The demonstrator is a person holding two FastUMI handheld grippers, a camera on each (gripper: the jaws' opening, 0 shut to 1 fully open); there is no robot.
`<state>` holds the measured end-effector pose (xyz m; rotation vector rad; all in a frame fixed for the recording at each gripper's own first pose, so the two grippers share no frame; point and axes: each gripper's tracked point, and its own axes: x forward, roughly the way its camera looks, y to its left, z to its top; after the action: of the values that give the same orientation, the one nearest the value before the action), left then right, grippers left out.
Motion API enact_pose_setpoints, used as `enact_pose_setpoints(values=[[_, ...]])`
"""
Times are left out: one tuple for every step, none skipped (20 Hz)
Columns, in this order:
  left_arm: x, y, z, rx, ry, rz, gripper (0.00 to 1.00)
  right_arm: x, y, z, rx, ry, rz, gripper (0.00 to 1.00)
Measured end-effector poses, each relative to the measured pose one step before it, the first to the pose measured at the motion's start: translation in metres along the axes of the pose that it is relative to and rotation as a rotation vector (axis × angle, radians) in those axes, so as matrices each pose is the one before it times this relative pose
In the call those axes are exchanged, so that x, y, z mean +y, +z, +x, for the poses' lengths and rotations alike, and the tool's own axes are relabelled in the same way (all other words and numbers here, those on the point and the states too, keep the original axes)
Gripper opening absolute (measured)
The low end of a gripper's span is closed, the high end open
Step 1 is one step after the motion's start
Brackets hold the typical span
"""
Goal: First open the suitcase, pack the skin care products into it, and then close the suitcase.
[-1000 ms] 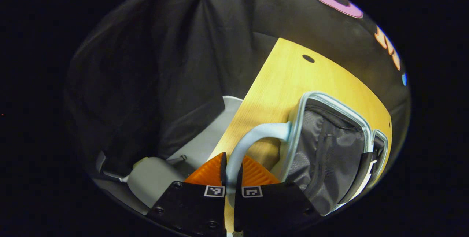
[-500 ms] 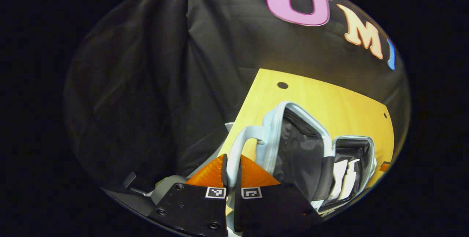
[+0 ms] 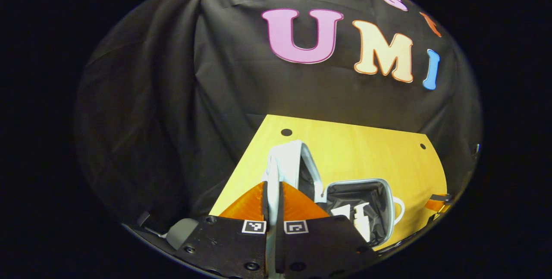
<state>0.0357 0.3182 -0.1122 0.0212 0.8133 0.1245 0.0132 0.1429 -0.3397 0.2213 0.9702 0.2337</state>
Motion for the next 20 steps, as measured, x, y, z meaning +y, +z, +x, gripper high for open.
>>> enact_pose_setpoints(values=[[-0.01187, 0.00416, -0.00325, -0.00522, -0.01167, 0.00947, 0.00, -0.00548, -0.00046, -0.00402, -0.00302, -0.00058, 0.00605, 0.86], [-0.01375, 0.00347, -0.00271, -0.00802, -0.01981, 0.00289, 0.00, -0.00688, 0.00039, -0.00489, -0.00685, -0.00386, 0.00584, 0.86], [-0.01870, 0.00501, -0.00399, -0.00943, -0.02694, 0.00478, 0.00, -0.00636, -0.00027, -0.00396, -0.00511, -0.00559, 0.00372, 0.86], [-0.01449, 0.00589, -0.00172, -0.01484, -0.02361, 0.00136, 0.00, -0.00487, 0.00148, -0.00316, -0.00533, -0.00326, 0.00468, 0.86], [-0.01397, 0.00269, -0.00015, -0.00387, -0.01974, -0.00092, 0.00, -0.00411, 0.00104, -0.00303, -0.00577, -0.00112, 0.00555, 0.86], [-0.01330, 0.00036, 0.00072, -0.00369, -0.02571, 0.00088, 0.00, -0.00380, 0.00140, -0.00142, -0.00260, -0.00247, 0.00427, 0.86], [-0.01402, 0.00019, 0.00155, -0.00309, -0.02455, -0.00508, 0.00, -0.00293, 0.00069, -0.00241, -0.00262, -0.00168, 0.00529, 0.86], [-0.01196, -0.00187, 0.00168, 0.00652, -0.02679, -0.00464, 0.00, -0.00265, 0.00230, -0.00284, -0.00491, 0.00057, 0.00732, 0.86], [-0.01366, -0.00185, 0.00288, 0.00496, -0.03310, -0.00711, 0.00, -0.00278, -0.00133, -0.00331, -0.00110, -0.00092, 0.00292, 0.86], [-0.01155, -0.00004, 0.00240, -0.00468, -0.02812, -0.00649, 0.00, -0.00382, 0.00099, -0.00231, -0.00304, -0.00516, 0.00231, 0.86], [-0.01221, 0.00024, 0.00391, 0.00554, -0.03019, -0.00334, 0.00, -0.00440, 0.00056, -0.00305, -0.00311, -0.00482, 0.00130, 0.86], [-0.01132, -0.00151, 0.00302, -0.00170, -0.02396, -0.00524, 0.00, -0.00326, 0.00120, -0.00210, -0.00507, -0.00405, 0.00264, 0.86], [-0.00990, -0.00302, 0.00384, 0.00941, -0.02488, 0.00339, 0.00, -0.00280, 0.00113, -0.00300, -0.00368, -0.00314, 0.00327, 0.86], [-0.01133, -0.00039, 0.00402, -0.00424, -0.02718, -0.00296, 0.00, -0.00310, 0.00119, -0.00261, -0.00475, -0.00458, 0.00216, 0.86], [-0.01127, -0.00342, 0.00590, 0.00760, -0.02566, -0.00458, 0.00, -0.00395, 0.00188, -0.00337, -0.00519, -0.00753, 0.00075, 0.86], [-0.01176, -0.00221, 0.00617, 0.00496, -0.03286, -0.00577, 0.00, -0.00389, 0.00220, -0.00146, -0.00455, -0.00767, 0.00060, 0.86], [-0.01132, -0.00323, 0.00714, 0.00204, -0.02863, -0.01046, 0.00, -0.00309, 0.00063, -0.00240, -0.00453, -0.00698, 0.00137, 0.86], [-0.01040, -0.00413, 0.00600, 0.01035, -0.02555, -0.00406, 0.00, -0.00475, 0.00210, -0.00175, -0.00287, -0.00881, 0.00242, 0.86], [-0.00913, -0.00448, 0.00749, 0.00785, -0.02272, -0.00455, 0.00, -0.00467, 0.00051, -0.00201, -0.00142, -0.00900, 0.00276, 0.86], [-0.00792, -0.00709, 0.00581, 0.01196, -0.02025, -0.00444, 0.00, -0.00396, 0.00129, -0.00163, -0.00340, -0.00868, 0.00367, 0.86]])
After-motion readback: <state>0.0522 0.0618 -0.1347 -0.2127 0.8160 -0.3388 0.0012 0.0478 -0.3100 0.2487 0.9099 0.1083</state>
